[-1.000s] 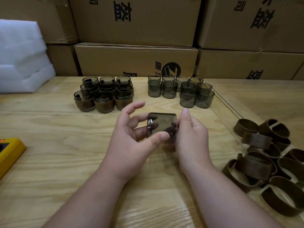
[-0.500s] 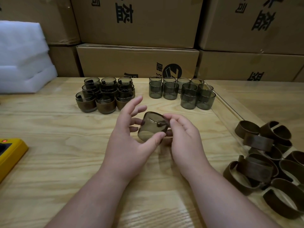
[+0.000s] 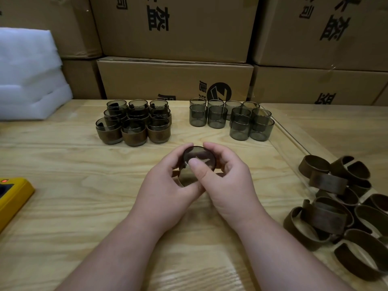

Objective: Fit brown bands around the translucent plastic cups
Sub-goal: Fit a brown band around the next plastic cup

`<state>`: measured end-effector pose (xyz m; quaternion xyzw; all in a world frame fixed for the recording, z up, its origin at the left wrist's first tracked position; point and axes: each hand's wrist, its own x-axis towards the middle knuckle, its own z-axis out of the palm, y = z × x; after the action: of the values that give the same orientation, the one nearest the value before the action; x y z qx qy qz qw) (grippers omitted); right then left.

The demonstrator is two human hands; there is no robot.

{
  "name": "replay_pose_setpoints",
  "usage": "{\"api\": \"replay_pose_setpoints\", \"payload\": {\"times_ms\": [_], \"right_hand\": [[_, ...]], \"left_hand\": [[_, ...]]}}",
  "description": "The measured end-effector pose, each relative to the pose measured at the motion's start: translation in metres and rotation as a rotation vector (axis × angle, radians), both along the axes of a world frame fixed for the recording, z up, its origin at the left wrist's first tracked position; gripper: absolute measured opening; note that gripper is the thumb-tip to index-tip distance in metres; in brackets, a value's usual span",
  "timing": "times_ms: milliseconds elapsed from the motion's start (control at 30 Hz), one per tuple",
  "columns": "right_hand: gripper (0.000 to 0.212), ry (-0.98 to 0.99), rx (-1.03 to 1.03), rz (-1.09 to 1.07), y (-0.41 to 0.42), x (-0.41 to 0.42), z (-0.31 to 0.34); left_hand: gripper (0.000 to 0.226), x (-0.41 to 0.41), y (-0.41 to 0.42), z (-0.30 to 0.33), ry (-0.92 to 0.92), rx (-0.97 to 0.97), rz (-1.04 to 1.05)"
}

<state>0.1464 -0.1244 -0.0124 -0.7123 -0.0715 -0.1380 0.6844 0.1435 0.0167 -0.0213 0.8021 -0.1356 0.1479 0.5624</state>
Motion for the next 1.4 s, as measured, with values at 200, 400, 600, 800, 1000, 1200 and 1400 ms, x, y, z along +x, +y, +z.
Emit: {"api": "replay_pose_setpoints", "payload": {"times_ms": [200,400,600,800,1000,1200,1400], "right_hand": [[0.041,0.011,0.018,-0.047,0.003,0.001,-0.002],[0.029,0.075,0.110,-0.117,-0.002,0.004,0.002],[0.023,0.153,0.237,-0.131,-0.005,0.006,0.003],[0.018,0.115,0.297,-0.065,-0.003,0.006,0.003],[0.032,0.012,0.156,0.093,0.001,0.001,0.001],[0.045,0.005,0.036,0.043,0.005,-0.004,0.001],[0.032,0.088,0.162,-0.037,0.003,0.000,0.005]], "left_hand": [[0.065,-0.004,-0.002,0.005,-0.066,0.144,-0.027],[0.077,-0.007,-0.004,0.004,-0.066,0.231,-0.058],[0.077,-0.007,-0.005,0.004,-0.062,0.184,-0.035],[0.080,-0.005,-0.003,0.003,-0.017,0.056,-0.014],[0.072,-0.003,-0.003,0.005,-0.009,-0.044,0.017],[0.069,-0.007,-0.004,0.006,-0.060,0.042,-0.015],[0.069,-0.009,-0.008,0.009,-0.074,0.055,-0.048]]}}
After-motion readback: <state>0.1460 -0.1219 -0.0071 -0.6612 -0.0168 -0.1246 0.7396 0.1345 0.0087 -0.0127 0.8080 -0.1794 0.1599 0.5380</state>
